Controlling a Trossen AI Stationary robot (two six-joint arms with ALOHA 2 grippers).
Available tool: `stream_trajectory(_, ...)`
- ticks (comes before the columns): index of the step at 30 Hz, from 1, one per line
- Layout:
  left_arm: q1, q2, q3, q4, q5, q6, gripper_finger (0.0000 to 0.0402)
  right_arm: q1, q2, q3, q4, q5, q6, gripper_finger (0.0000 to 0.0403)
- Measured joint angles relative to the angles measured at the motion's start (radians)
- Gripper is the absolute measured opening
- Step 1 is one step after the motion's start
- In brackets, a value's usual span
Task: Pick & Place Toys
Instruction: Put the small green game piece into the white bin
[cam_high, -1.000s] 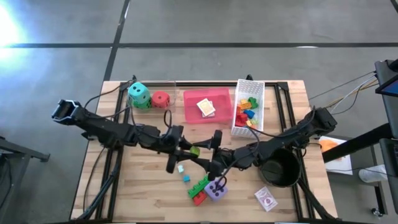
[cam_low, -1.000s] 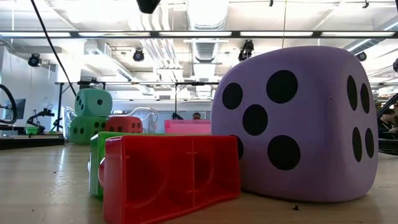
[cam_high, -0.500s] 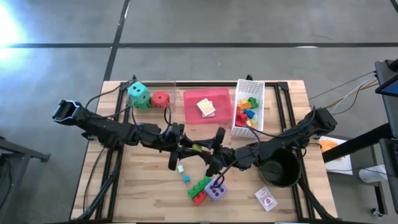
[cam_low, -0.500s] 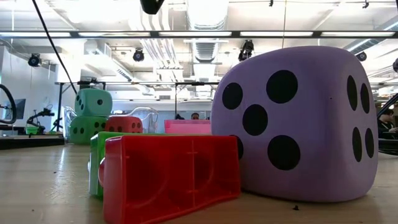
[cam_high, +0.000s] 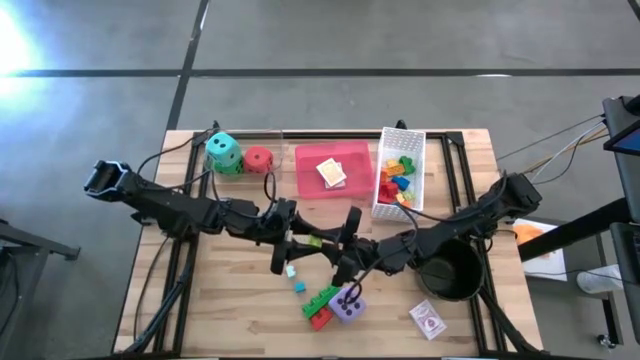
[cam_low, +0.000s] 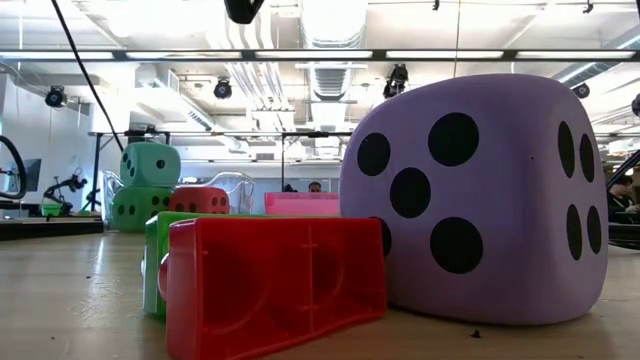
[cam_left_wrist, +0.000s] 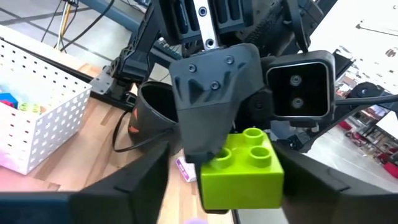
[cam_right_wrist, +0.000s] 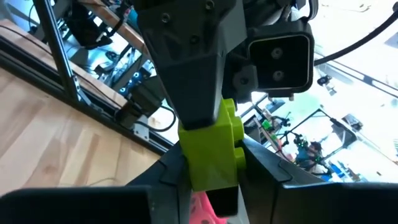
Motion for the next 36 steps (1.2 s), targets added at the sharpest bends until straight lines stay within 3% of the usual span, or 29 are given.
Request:
stream_trajectory(10, 0.001, 0.000, 0.000, -0.018, -0.007, 0.092, 0.0339, 0.003, 0.000, -0.002, 0.001, 0.000, 0.023, 0.0094)
stream_trajectory(25, -0.037, -0.009, 0.008, -0.144, -0.003, 0.339, 0.0346, 0.005, -0.014, -0.002, 0.001, 0.005, 0.136, 0.0095)
stream_trajectory(30, -0.062, -0.039, 0.008, -0.254, -0.019, 0.410, 0.0347, 0.005, -0.026, -0.002, 0.002, 0.108, 0.153, 0.0095)
stream_trajectory(36, -0.075, -0.070, 0.008, -0.475, -0.140, 0.382, 0.0347, -0.005, -0.101, -0.002, -0.082, 0.297, 0.293, 0.0095)
